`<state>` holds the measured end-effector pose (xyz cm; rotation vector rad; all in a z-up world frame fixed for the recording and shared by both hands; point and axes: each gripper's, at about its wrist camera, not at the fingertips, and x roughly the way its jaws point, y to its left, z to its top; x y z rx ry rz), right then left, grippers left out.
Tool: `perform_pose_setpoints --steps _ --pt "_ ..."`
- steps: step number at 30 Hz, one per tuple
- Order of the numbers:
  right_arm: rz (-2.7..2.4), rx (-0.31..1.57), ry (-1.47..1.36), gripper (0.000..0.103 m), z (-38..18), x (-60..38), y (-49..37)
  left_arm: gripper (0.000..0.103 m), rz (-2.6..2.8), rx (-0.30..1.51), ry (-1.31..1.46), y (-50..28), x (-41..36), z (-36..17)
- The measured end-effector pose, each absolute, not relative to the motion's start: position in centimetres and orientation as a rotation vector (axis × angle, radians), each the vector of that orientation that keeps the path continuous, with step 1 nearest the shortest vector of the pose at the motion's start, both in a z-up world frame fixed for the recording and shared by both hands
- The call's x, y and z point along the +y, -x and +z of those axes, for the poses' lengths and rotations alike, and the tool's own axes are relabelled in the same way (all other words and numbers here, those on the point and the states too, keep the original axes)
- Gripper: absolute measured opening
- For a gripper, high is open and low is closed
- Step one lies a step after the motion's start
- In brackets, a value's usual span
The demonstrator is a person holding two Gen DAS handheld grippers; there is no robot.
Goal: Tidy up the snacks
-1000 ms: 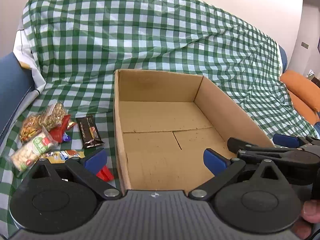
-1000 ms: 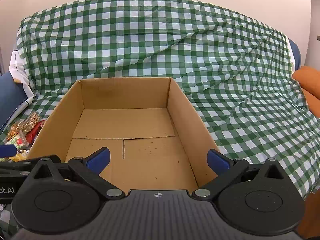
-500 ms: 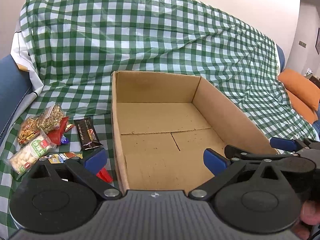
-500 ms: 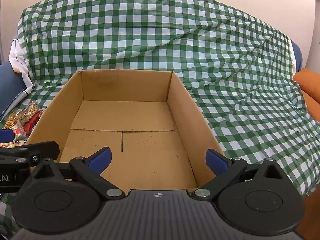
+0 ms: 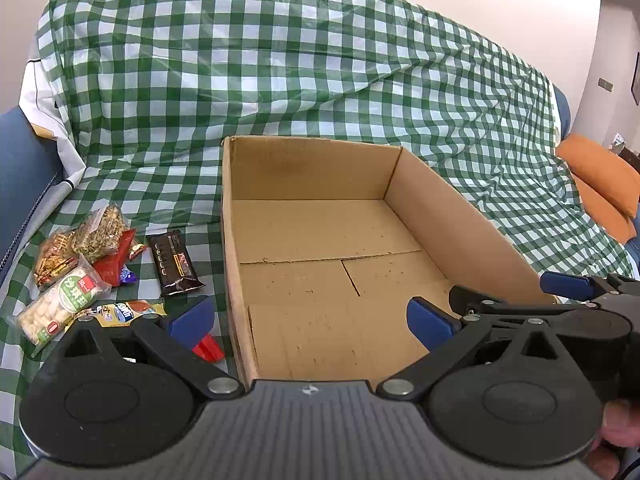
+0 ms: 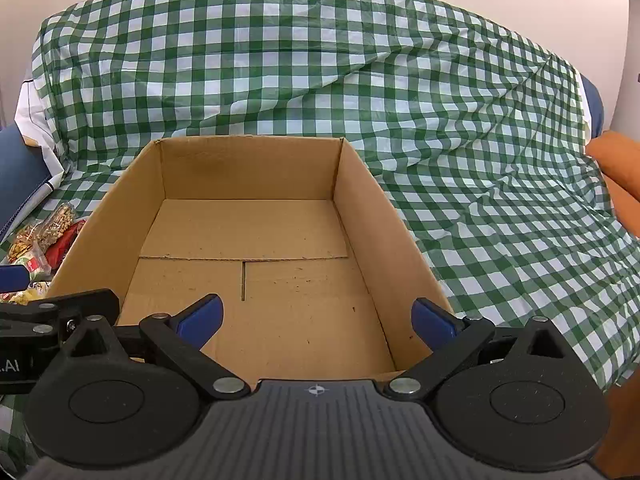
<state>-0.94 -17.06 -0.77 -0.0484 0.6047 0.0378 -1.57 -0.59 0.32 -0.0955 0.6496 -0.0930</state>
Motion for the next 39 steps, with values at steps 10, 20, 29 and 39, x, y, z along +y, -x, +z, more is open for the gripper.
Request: perform_pose_setpoints --steps 10,20,29,39 --pt "0.016 0.561 0.069 0.1 -1.2 -17.3 0.8 0.102 -0.093 0.649 0.095 1.7 -0.8 0.5" --pt "0.011 0.52 0.078 0.075 -1.1 -16.5 1.1 0.026 -0.036 0.621 0.107 2.3 2.2 1.3" --pt "0.125 0.485 0.053 0.052 0.1 -12.6 1.2 0.073 0.245 0.974 0.234 0.4 12.4 -3.8" --pt "0.346 0.478 0.037 0.057 2.2 -5.2 1.4 0.042 0.222 1.092 0.086 2.2 15.6 -8.3"
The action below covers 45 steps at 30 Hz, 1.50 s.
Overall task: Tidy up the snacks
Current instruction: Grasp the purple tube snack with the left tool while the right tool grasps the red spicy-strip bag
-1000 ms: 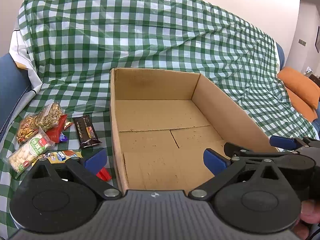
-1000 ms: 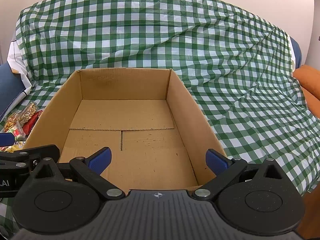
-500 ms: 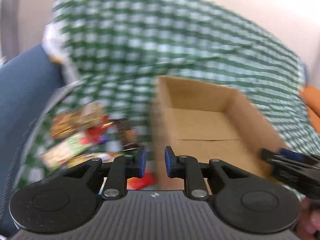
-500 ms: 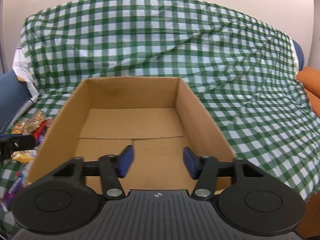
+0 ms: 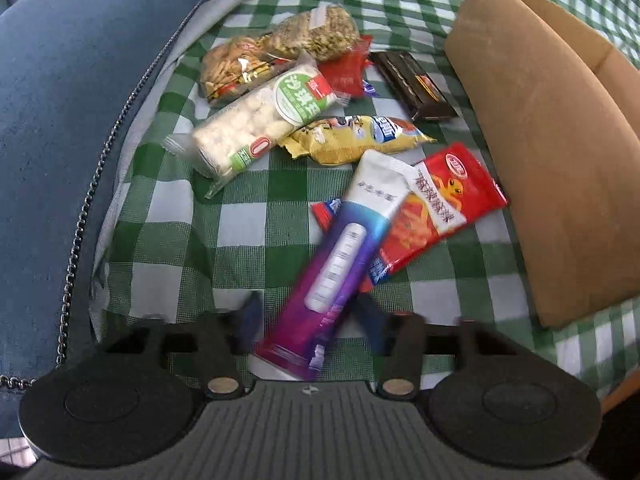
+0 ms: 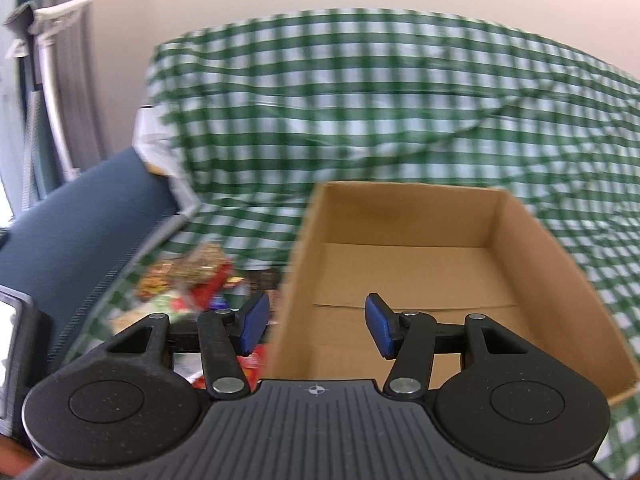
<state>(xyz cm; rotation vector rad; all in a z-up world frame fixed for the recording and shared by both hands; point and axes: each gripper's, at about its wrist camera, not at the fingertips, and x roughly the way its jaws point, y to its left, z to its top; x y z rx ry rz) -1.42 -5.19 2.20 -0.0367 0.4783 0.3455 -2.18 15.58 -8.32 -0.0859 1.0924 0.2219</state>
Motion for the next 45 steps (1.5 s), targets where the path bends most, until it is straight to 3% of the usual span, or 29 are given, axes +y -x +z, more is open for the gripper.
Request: perform_pose_setpoints --steps 3,11,19,22,24,26,32,37,40,41,43,45 --pt "0.408 0.486 0.038 0.057 2.5 -3.4 1.9 0.028 0.203 1.076 0.176 3.2 16.6 -7.4" --pt "0.516 0.604 0.034 0.057 1.3 1.0 1.8 0.026 0.292 1.035 0.421 5.1 20.3 -5.4" --pt "0.482 0.719 0.167 0.058 -2.9 7.1 0.5 0.026 0.372 1.005 0.449 5.3 21.8 -4.8" --pt "0.446 0.735 0.254 0.066 -4.7 9.2 0.7 0.026 0.379 1.009 0.444 5.3 22.1 -4.9" --pt "0.393 0.814 0.203 0.08 -5.6 9.3 -0.1 0.026 0.382 1.01 0.44 5.0 22.1 -5.1" --pt "0.337 0.881 0.143 0.086 -6.7 9.0 -1.2 0.026 0.39 1.015 0.428 4.9 22.2 -5.3" --pt "0.234 0.975 -0.052 0.095 -9.0 8.0 -4.7 0.026 0.387 1.026 0.426 4.8 22.3 -5.7" --pt "0.186 0.999 -0.041 0.103 -9.8 9.4 -5.7 0.026 0.388 1.033 0.426 4.9 22.4 -5.8" --pt "0.204 0.97 0.048 0.101 -10.0 10.8 -5.9 0.026 0.391 1.034 0.435 4.9 22.4 -5.8" --pt "0.22 0.957 0.069 0.095 -9.9 10.9 -5.8 0.026 0.391 1.035 0.437 4.8 22.4 -5.8" --pt "0.269 0.931 0.107 0.081 -9.5 11.2 -5.2 0.026 0.391 1.034 0.441 4.8 22.3 -5.7" --pt "0.324 0.913 0.139 0.055 -8.9 11.0 -4.6 0.026 0.389 1.03 0.441 4.9 22.2 -5.6"
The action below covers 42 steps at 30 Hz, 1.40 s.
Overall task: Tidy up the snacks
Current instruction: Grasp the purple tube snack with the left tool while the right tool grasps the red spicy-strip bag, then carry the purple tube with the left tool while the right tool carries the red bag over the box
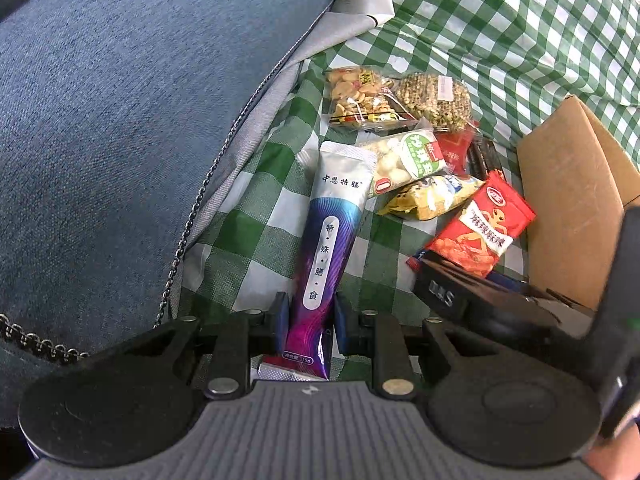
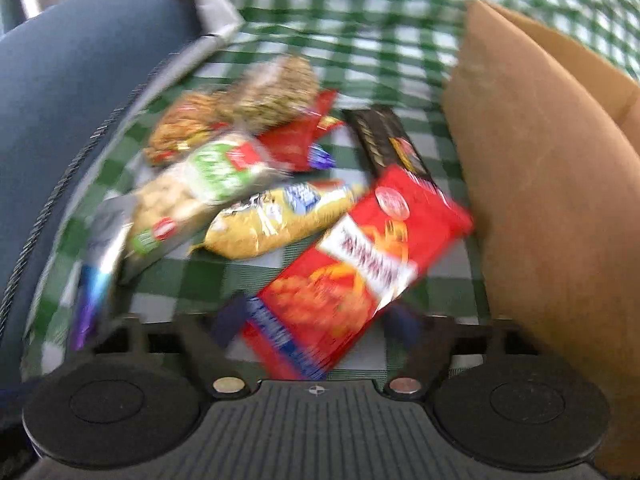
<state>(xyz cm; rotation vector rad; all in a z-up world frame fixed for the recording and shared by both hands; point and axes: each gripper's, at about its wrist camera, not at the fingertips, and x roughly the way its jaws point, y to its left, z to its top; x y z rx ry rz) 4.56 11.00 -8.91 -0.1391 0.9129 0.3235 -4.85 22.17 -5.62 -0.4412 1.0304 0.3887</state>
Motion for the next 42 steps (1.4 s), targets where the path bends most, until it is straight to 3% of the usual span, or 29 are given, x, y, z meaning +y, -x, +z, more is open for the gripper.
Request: perform_pose_setpoints --steps 5,9,15,20,22,23,24,35,37,38,39,42 --pt "0.398 0.913 0.144 0.025 -8.6 9.1 -4.0 0.026 0.389 1.028 0.452 5.2 22.3 -5.6" --pt "0.464 0.913 0.157 0.017 -8.1 7.7 -2.9 0.026 0.381 1.027 0.468 5.4 22.4 -5.5" --pt "0.577 0.97 0.27 0.013 -7.2 6.4 -0.5 0.026 0.325 1.044 0.481 5.1 21.8 -5.6" --pt "0.604 1.031 0.398 0.014 -7.3 5.5 1.6 0.026 0.222 1.086 0.475 4.4 20.5 -6.2" --pt "0.611 1.007 0.352 0.035 -6.9 5.3 1.8 0.027 0.202 1.094 0.472 4.2 20.1 -6.4" --pt "0.614 0.991 0.319 0.061 -6.6 5.4 1.8 0.027 0.2 1.099 0.472 4.1 20.0 -6.5" --pt "0.605 0.968 0.288 0.074 -6.3 5.3 1.6 0.027 0.205 1.103 0.475 4.1 20.0 -6.7" --pt "0.561 0.955 0.31 0.078 -9.5 7.6 0.0 0.039 0.232 1.113 0.452 3.3 20.0 -7.7" --pt "0.574 0.954 0.308 0.072 -9.4 7.6 0.0 0.039 0.233 1.114 0.429 3.1 19.8 -7.7" --pt "0.579 0.953 0.296 0.059 -9.3 7.5 0.1 0.039 0.233 1.115 0.418 3.0 19.6 -7.7" --pt "0.582 0.946 0.295 0.052 -9.1 7.4 0.2 0.035 0.234 1.115 0.405 3.0 19.5 -7.6" --pt "0.585 0.938 0.301 0.05 -8.8 7.1 0.4 0.028 0.238 1.113 0.394 2.9 19.4 -7.6"
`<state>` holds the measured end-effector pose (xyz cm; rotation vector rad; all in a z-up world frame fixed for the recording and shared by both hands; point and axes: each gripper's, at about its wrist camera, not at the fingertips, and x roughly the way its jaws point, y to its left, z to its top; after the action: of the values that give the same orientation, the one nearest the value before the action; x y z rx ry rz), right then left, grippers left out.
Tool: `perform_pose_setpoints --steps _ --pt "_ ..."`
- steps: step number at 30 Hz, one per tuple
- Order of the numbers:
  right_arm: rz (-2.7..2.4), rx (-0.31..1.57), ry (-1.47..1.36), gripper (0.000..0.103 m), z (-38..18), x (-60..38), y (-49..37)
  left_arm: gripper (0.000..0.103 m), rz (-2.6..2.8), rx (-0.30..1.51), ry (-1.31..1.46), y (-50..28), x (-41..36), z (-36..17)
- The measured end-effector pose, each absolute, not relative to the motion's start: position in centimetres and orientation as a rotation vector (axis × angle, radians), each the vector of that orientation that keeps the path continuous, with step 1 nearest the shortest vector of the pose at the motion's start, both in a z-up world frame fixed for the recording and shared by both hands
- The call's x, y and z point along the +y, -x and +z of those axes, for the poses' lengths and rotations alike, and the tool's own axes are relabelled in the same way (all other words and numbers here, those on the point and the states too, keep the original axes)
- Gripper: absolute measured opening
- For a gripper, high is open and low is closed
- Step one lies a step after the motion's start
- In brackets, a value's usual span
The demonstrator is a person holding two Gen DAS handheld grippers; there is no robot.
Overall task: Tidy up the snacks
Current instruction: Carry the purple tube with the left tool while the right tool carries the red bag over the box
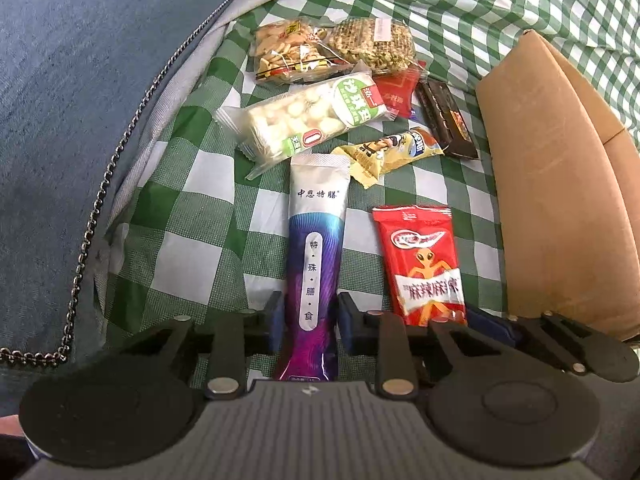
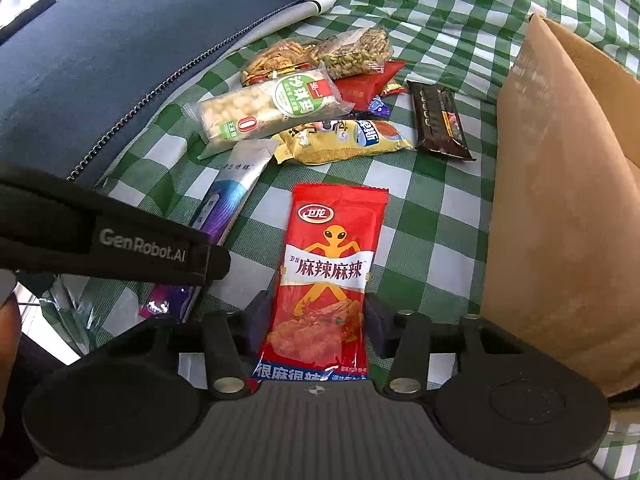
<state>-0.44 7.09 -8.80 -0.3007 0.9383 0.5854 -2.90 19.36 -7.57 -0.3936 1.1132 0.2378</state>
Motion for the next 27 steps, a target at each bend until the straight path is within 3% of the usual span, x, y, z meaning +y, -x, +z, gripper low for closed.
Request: perform_pose_setpoints --steps 8,17,23,27 --pt "0.582 0.88 0.257 0.049 -6.7 5.6 1.1 0.023 0.211 1.006 0.443 3.8 19.0 -5.2" --pt "0.605 0.713 0.239 0.048 0.5 3.4 2.2 0.022 0.147 0.805 0.495 4.6 17.8 1.4" --pt "0.606 0.584 0.235 0.048 5.0 -1.0 1.6 0.022 0.06 0.723 0.431 2.1 15.1 5.8" --pt "0.55 0.511 0.182 0.048 5.4 -4.9 -0.4 0.022 -0.014 0.622 0.374 2.0 12.4 5.8"
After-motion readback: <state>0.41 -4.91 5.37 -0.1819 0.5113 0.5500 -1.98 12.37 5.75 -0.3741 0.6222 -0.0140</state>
